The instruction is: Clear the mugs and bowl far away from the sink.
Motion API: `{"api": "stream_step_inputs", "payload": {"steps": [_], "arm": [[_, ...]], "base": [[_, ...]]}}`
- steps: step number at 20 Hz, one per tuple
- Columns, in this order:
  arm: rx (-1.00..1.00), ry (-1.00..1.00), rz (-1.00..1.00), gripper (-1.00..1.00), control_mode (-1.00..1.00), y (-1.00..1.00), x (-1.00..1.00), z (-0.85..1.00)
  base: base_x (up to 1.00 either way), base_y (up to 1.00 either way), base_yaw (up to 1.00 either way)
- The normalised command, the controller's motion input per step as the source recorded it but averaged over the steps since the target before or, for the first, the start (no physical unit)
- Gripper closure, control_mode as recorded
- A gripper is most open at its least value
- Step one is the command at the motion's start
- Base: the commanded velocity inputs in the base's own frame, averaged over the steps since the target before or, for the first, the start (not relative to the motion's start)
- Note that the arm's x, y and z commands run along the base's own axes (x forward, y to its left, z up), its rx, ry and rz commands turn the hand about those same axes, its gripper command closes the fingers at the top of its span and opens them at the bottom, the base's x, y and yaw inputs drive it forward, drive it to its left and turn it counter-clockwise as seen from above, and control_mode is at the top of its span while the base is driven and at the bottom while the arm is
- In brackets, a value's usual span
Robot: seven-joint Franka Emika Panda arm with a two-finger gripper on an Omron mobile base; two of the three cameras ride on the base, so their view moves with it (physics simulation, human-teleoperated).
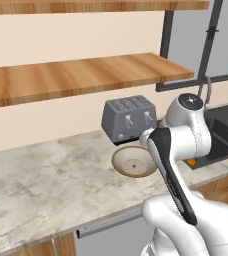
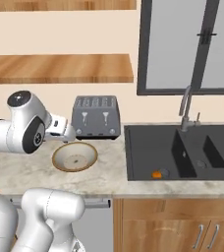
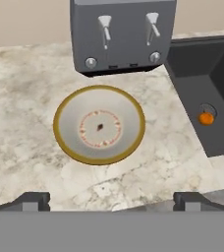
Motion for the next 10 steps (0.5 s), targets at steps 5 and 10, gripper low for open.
{"api": "stream_step_inputs", "payload": {"steps": [5,10], "arm": [[0.00,0.00,0.00,-1.00,1.00,0.00,0.00,0.00],[0.00,0.00,0.00,-1.00,1.00,0.00,0.00,0.00]], "base": [[0.54,0.00,-0.16],[0.32,-0.35,0.21]]}}
